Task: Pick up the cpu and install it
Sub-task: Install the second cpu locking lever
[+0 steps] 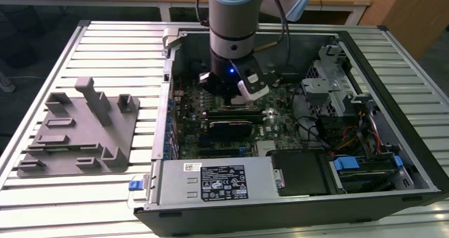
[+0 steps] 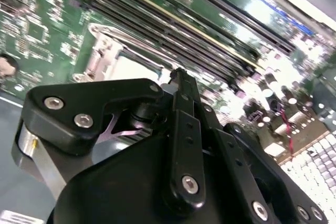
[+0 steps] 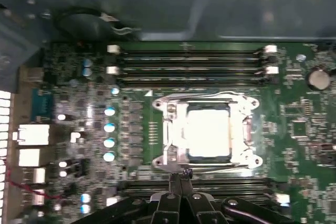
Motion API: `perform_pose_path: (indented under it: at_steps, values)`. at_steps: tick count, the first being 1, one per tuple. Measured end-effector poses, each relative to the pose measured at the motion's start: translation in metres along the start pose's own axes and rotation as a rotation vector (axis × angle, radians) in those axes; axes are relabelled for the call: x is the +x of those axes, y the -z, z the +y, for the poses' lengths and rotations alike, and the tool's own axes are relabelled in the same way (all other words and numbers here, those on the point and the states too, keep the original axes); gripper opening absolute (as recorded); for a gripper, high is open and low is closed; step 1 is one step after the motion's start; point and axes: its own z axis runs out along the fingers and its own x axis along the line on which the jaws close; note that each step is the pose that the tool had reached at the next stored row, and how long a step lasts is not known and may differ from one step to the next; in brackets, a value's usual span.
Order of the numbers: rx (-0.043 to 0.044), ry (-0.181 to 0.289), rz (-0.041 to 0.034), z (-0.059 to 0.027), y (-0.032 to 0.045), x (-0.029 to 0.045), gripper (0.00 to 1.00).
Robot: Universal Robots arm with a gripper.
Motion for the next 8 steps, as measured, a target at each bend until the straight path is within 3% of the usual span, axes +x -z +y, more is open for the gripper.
perform_pose_path:
  at_steps: [8]
  values:
    - [0.0055,0.000,-0.0001,0.0064,-0.0013,-0.0217,0.11]
